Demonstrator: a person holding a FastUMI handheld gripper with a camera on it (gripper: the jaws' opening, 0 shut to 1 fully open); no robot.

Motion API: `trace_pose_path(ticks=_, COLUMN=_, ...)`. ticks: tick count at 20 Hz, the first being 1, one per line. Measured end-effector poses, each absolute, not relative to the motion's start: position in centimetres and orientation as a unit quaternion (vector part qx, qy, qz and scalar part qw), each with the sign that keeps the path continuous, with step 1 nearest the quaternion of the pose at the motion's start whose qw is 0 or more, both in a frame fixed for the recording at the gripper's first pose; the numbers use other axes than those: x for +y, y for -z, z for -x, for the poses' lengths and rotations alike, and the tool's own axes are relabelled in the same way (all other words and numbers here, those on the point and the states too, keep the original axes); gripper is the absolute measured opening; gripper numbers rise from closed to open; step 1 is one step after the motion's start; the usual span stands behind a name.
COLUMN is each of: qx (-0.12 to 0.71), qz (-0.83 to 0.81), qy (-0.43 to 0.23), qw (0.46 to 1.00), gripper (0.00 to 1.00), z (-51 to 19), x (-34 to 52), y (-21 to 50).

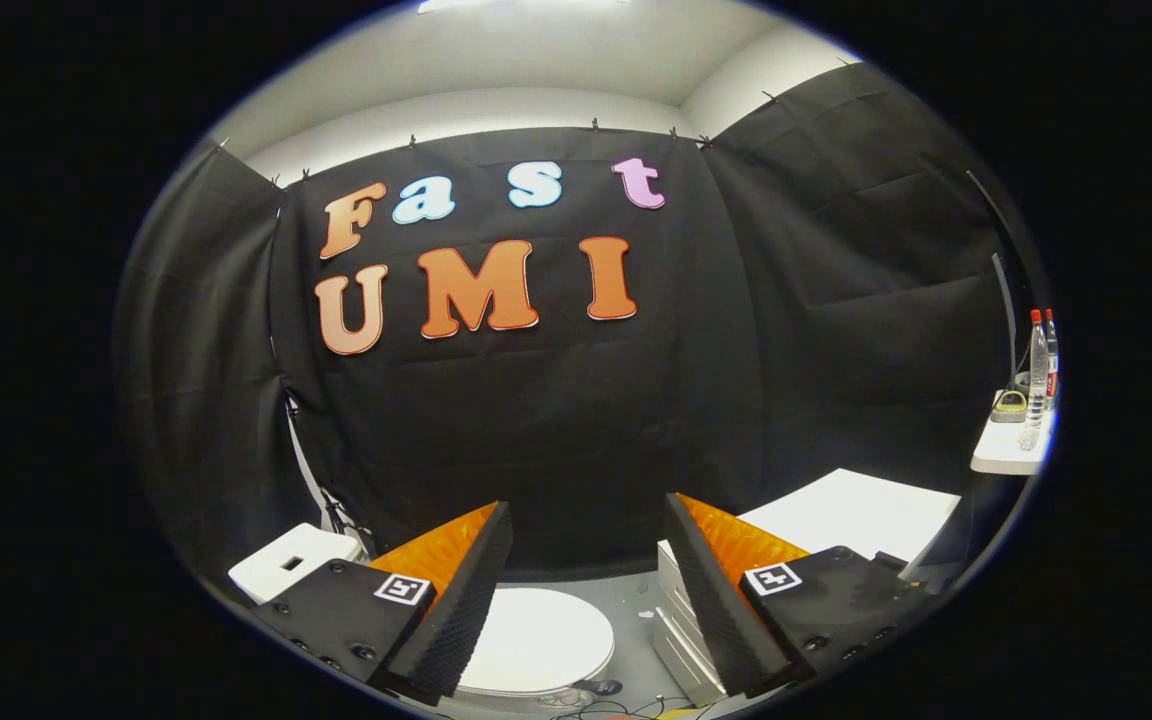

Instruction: Open the toilet lid.

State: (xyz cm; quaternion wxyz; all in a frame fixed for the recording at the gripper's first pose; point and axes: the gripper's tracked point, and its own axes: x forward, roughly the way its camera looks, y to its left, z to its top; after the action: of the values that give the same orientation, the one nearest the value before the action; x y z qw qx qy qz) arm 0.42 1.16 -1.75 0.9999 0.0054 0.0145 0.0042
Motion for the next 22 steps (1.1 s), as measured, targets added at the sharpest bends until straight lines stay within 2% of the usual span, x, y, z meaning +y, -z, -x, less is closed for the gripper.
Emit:
trace_pose_path(ticks=5, qx=0.018, qz=-0.011, qy=-0.003, qw=1.0, gripper=0.98, z=-0.3, x=1.0, y=3.8)
trace_pose_path(ticks=11, qx=0.03, qz=-0.055, qy=0.019, qw=0.998, gripper=0.98, z=-0.2, x=-0.9, y=10.0)
trace_pose_path(ticks=22, qx=0.142, qz=-0.095, qy=0.081, qw=0.982, gripper=0.99, z=0.8, x=-2.4, y=28.7)
